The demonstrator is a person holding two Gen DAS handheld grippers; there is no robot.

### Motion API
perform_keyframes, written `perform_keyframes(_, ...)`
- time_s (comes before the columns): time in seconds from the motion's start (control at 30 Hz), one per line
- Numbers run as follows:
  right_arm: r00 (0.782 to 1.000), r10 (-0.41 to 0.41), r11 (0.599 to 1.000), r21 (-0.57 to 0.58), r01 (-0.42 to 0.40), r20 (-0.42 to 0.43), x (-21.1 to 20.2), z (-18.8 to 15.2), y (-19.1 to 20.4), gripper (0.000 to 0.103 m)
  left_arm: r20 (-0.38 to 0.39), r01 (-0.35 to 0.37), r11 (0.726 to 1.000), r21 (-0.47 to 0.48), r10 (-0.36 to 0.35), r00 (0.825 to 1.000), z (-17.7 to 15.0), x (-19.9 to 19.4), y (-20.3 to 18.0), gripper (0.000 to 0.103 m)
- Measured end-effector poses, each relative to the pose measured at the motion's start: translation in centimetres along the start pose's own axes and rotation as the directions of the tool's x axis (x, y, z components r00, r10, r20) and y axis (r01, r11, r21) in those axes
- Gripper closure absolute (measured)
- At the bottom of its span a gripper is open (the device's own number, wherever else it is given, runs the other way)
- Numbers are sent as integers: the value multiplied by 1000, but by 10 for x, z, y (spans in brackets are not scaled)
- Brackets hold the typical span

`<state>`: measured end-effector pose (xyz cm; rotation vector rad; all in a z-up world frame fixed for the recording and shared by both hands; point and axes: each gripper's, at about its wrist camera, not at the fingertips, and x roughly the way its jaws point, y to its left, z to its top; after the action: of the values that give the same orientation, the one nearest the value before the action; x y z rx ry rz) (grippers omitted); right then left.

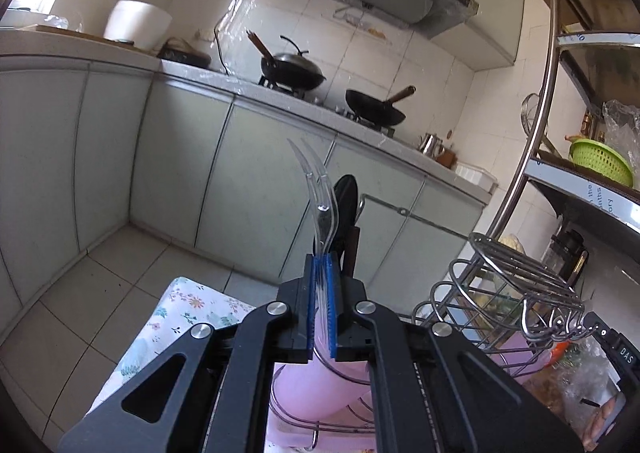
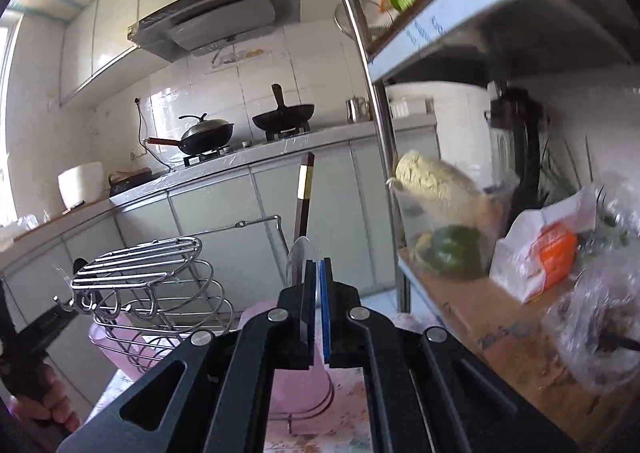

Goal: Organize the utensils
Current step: 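Lower the fork into the pink cup and open the left gripper while the right gripper releases its chopstick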

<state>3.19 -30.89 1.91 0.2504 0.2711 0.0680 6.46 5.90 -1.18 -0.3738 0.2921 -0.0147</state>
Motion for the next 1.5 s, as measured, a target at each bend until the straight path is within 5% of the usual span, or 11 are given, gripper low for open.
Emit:
perform_keyframes(0.37, 987, 45, 999, -12, -47, -153, 48, 35, -11, 101, -225, 89, 996, -17, -91, 970, 31, 36, 4, 99)
perform_keyframes(0.63, 976, 63, 996, -50, -75, -210, 50, 11, 0, 101, -269, 67, 998, -5, -66, 961, 22, 33, 2, 99)
perform_keyframes(0.97, 984, 65, 996, -56, -75, -164, 35, 18, 4, 101, -284, 33, 999, 3, -31, 958, 20, 27, 1, 99)
perform_keyframes(1.23, 945, 106, 993, -21, -118, -308, 57, 5, -2, 97, -286, 12, 999, -37, -22, 958, 26, 22, 3, 98)
perform_keyframes(1.33, 937, 118, 992, -3, -126, -328, 59, 3, -4, 92, -286, 4, 999, -38, -14, 958, 29, 21, 4, 77)
perform_keyframes(1.4, 937, 140, 990, 18, -142, -321, 55, 3, -6, 73, -277, 10, 999, -44, -22, 961, 30, 18, 6, 62)
perform_keyframes(1.5, 939, 161, 987, 34, -158, -303, 45, 4, -7, 72, -272, 18, 999, -37, -27, 962, 31, 12, 8, 61)
